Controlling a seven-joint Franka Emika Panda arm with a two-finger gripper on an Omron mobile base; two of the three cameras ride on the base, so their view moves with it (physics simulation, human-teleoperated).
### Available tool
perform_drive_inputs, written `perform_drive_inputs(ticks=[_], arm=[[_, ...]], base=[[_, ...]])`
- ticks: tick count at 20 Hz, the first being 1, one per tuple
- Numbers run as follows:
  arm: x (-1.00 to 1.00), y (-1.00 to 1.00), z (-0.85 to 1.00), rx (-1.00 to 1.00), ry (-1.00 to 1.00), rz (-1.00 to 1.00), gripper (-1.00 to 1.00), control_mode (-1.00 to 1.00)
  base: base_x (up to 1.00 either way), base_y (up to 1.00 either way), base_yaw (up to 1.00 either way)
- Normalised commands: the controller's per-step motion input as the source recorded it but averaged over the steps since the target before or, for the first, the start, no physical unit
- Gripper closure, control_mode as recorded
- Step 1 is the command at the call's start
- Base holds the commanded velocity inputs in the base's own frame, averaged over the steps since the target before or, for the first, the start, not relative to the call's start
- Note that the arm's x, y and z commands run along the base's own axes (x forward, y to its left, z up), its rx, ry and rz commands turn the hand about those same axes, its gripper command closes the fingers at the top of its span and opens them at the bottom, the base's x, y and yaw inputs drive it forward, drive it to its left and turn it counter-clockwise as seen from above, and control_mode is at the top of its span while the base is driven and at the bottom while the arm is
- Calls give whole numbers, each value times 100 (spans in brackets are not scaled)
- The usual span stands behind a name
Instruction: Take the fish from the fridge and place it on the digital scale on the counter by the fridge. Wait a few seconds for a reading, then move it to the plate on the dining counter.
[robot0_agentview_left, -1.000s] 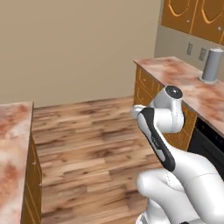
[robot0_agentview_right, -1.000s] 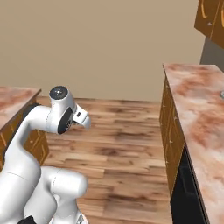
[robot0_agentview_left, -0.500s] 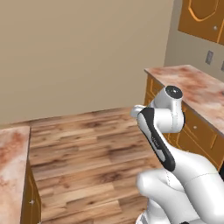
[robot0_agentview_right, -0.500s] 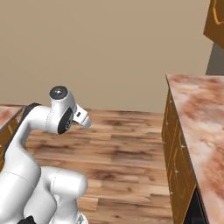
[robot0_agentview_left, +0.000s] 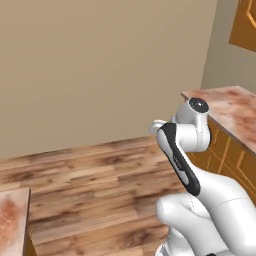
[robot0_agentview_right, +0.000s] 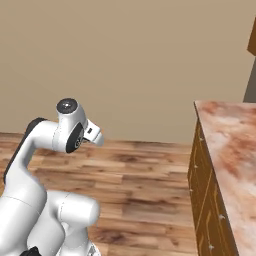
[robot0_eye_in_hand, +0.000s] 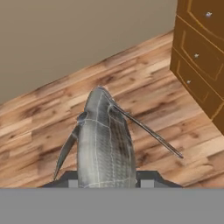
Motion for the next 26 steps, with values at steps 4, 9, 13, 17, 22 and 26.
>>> perform_drive_inputs(ticks=[4, 9, 13, 17, 22, 26], arm=[[0, 0, 0, 0, 0, 0, 100, 100], [0, 0, 0, 0, 0, 0, 100, 100], [0, 0, 0, 0, 0, 0, 100, 100], [0, 0, 0, 0, 0, 0, 100, 100], [0, 0, 0, 0, 0, 0, 100, 100], [0, 0, 0, 0, 0, 0, 100, 100]], base=[[100, 0, 5], [100, 0, 18], [100, 0, 28], [100, 0, 37], [100, 0, 47], [100, 0, 49]])
